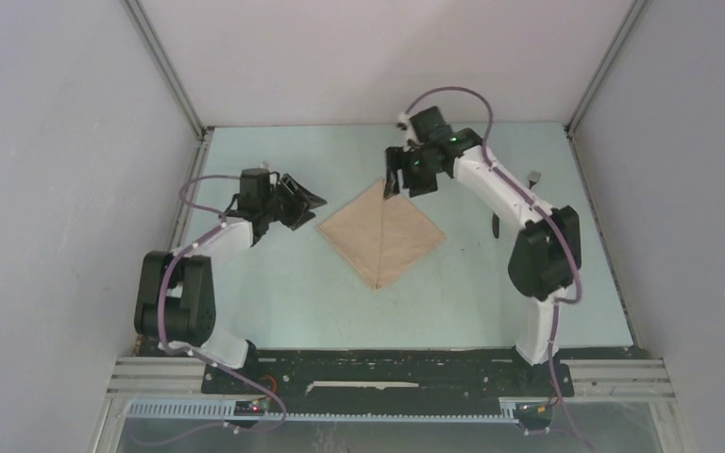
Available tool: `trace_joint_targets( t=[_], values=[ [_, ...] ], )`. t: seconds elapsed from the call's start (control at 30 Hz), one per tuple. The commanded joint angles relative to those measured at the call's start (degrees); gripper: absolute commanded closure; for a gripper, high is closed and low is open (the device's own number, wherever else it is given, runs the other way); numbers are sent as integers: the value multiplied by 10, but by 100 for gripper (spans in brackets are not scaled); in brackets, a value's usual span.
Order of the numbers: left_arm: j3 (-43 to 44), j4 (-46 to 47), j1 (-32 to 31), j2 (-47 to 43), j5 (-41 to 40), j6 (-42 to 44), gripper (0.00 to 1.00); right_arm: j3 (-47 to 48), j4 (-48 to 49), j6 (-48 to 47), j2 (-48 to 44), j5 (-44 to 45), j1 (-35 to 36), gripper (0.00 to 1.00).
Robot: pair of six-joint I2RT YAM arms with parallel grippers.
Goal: Fold the napkin into a case and place the utensils inside
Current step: Smooth out the upper triangle-folded napkin at the center of the board, then pick up the upper triangle-folded napkin from the center of the board.
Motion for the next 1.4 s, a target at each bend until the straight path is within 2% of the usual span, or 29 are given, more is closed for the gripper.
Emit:
trace_joint_targets(
  t=[0.0, 0.2, 0.27, 0.33, 0.5, 0.57, 0.63, 0.83, 1.37],
  values=[
    [13, -99, 20, -129, 11, 70, 41, -54, -182, -110, -89, 206, 169, 28],
    [-2, -225, 57, -252, -50, 154, 40, 40, -296, -89, -7, 275, 295, 54],
    [-11, -246, 62, -286, -73, 170, 39, 72, -325, -86, 29, 274, 315, 57],
    [-23, -263, 71, -314, -97, 178, 39, 96, -341, -83, 58, 280, 331, 57],
    [-58, -289, 102, -351, -118, 175, 39, 126, -340, -82, 110, 259, 350, 46],
    [-66, -296, 106, -355, -119, 176, 39, 143, -343, -75, 133, 258, 352, 46],
    [-71, -298, 110, -357, -121, 180, 39, 151, -339, -75, 147, 250, 353, 47],
    [-77, -302, 127, -354, -114, 195, 39, 168, -328, -73, 175, 238, 352, 59],
    [-85, -290, 174, -332, -68, 200, 40, 170, -308, -82, 215, 247, 343, 55]
  ],
)
